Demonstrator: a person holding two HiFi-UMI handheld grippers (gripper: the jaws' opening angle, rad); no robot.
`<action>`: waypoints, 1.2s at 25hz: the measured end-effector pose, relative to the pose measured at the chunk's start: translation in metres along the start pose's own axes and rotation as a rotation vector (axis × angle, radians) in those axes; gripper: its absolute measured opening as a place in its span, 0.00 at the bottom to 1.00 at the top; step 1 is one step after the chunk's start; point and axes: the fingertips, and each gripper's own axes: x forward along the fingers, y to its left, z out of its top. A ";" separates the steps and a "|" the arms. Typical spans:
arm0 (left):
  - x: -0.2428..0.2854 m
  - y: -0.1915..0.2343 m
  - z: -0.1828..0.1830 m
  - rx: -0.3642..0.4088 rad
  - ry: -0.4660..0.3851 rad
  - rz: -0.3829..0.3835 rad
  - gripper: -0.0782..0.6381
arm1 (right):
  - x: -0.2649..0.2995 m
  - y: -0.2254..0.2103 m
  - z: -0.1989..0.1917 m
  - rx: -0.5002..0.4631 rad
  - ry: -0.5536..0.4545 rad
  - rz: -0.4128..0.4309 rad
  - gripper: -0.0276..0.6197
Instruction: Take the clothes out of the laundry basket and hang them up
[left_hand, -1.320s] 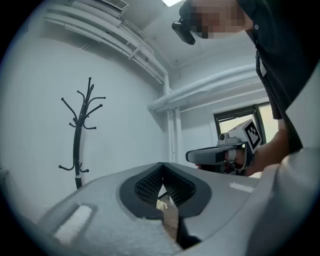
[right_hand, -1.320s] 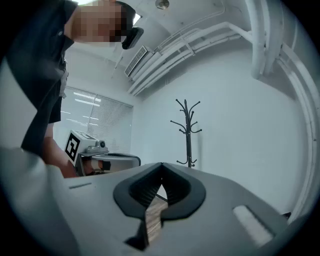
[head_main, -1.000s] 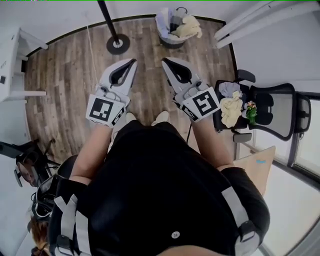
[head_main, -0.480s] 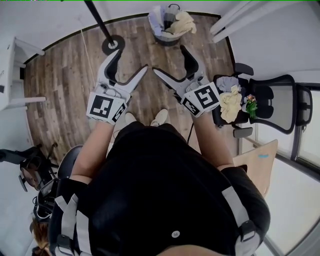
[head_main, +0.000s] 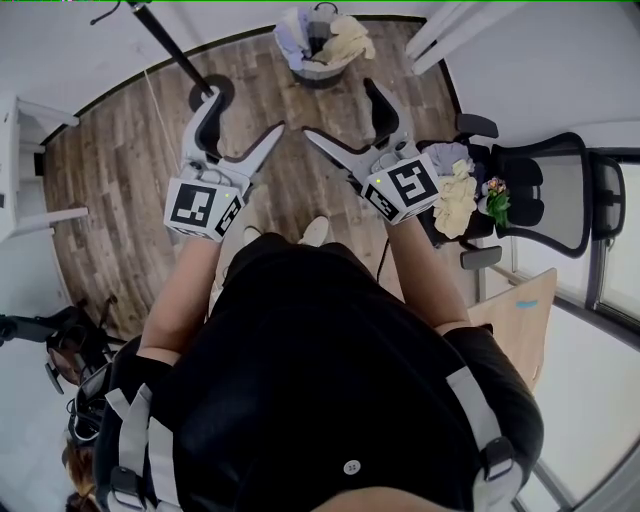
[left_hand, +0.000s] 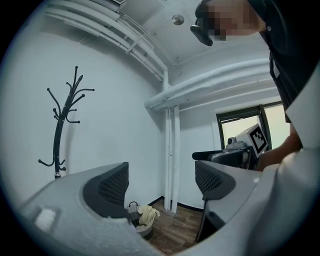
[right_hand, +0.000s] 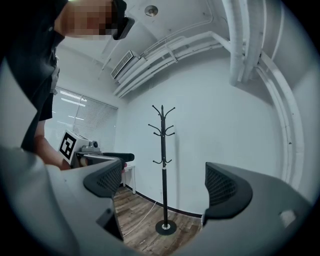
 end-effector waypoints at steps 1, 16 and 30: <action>0.007 -0.002 0.000 0.005 -0.001 0.001 0.71 | -0.003 -0.007 0.000 0.001 -0.001 -0.001 0.82; 0.115 0.011 -0.006 0.008 0.008 -0.007 0.79 | 0.014 -0.117 -0.010 0.014 0.012 -0.027 0.87; 0.251 0.161 -0.038 -0.077 0.010 -0.075 0.76 | 0.166 -0.235 -0.034 0.005 0.079 -0.072 0.86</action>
